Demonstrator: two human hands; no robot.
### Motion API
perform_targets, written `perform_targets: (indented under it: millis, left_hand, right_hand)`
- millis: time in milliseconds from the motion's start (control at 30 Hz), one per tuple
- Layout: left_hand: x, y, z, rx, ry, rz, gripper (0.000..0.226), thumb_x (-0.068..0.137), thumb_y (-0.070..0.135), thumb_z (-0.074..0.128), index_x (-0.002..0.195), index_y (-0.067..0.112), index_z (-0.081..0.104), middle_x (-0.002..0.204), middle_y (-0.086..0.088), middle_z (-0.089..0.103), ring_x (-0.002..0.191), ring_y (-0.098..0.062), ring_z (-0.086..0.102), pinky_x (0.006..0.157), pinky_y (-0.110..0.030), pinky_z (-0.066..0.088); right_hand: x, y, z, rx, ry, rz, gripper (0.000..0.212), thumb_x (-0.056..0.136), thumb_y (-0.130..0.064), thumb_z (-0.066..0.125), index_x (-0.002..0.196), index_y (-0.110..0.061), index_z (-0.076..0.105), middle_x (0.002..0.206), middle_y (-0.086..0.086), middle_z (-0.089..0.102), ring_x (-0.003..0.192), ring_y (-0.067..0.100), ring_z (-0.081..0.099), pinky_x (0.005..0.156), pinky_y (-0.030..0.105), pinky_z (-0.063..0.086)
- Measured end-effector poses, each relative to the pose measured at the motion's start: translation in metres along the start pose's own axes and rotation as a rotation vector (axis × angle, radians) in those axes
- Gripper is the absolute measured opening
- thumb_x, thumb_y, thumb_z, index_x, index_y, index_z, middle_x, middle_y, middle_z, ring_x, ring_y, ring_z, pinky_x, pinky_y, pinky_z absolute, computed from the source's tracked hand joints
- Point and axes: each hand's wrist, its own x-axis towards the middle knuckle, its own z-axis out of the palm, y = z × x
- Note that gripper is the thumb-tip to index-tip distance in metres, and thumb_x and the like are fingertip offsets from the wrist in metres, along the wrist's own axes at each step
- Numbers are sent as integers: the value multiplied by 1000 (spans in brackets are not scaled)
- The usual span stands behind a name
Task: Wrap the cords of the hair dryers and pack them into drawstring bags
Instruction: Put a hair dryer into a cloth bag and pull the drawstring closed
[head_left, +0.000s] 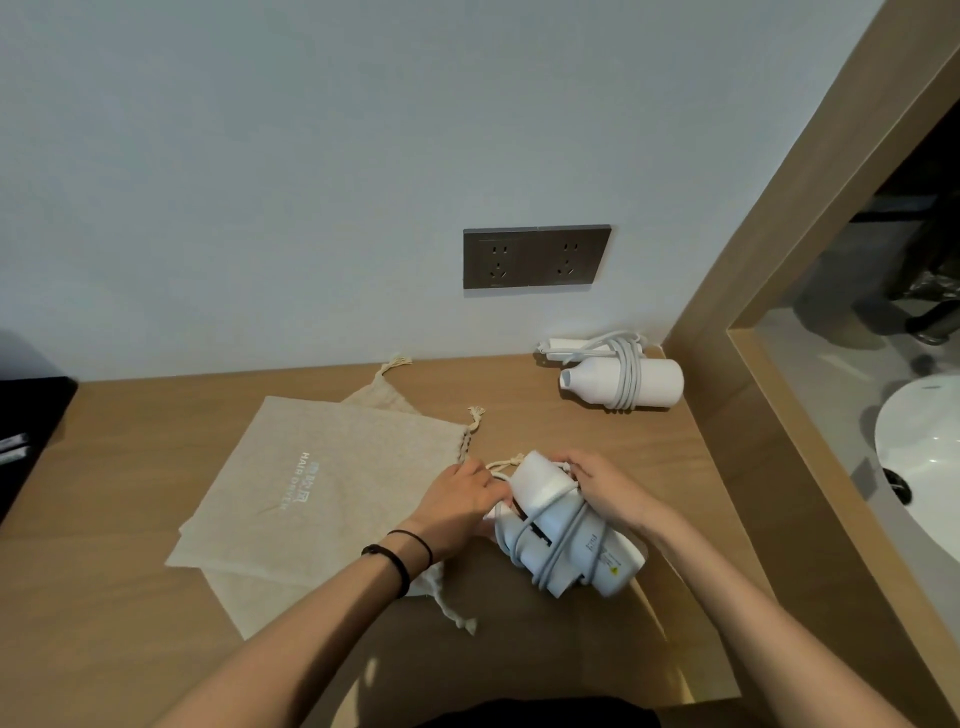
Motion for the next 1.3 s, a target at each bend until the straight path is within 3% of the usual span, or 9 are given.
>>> perform_targets:
  millis: [133,267,400,500,633,733,867,1100,1300]
  left_hand:
    - [1,2,-4,-75,-94,-70,43,87,50,55,116,18,58,109,-8,59,111,-25,44,87,-30,31]
    - [-4,2,-7,-147,-105,-84,75,76,76,29,113,18,61,102,-9,62,106,-24,46,79,-28,29]
    - [-9,3,-8,-161,-53,-95,43,89,46,55,123,19,57,112,-8,62,111,-25,47,88,-32,37]
    - [-20,3,-13,-259,113,-154,35,94,28,55,127,19,54,123,-4,59,118,-21,49,94,-31,41]
    - [-39,-3,-14,-127,198,-416,52,86,34,62,132,14,48,133,-10,47,122,-28,45,95,-35,42]
    - [-50,-4,-13,-104,9,-653,67,83,54,57,137,22,34,126,-8,39,113,-24,38,84,-30,44]
    - [-54,1,-13,-214,-31,-727,60,79,45,61,130,25,37,115,-4,46,103,-23,47,68,-29,42]
    - [-67,-6,-25,-661,258,-858,20,70,24,72,88,21,62,85,6,64,69,-12,60,57,-20,44]
    - [-96,-13,-58,-915,524,-928,13,77,12,72,89,16,68,86,0,68,57,-13,68,62,-31,60]
  right_hand:
    - [-11,-8,7,-101,-63,31,68,87,-58,52,145,-30,31,136,2,32,132,23,27,109,45,30]
    - [-19,-15,10,-233,-98,3,103,65,-56,75,147,-32,19,136,1,24,131,25,20,103,42,31]
    - [-15,-11,16,-212,-51,59,93,68,-39,72,146,-30,21,138,4,26,130,29,23,99,41,36]
    - [-17,-4,20,-136,38,121,88,67,-39,72,143,-32,29,138,4,31,128,29,29,99,43,39]
    - [-23,4,23,-47,133,127,84,59,-46,71,135,-37,38,130,1,39,118,27,41,93,43,44]
    - [-25,0,25,-17,177,109,84,52,-51,69,130,-40,42,124,-3,42,110,24,47,89,44,47]
    - [-28,-11,19,16,225,65,79,51,-49,69,125,-39,44,113,-4,43,105,22,49,86,44,49]
    - [-35,-40,8,-69,211,-97,74,57,-46,72,124,-42,39,110,-6,42,100,18,50,85,42,50]
    - [-35,-70,25,-202,98,-210,85,55,-51,70,132,-41,36,110,-10,39,101,14,47,85,40,49]
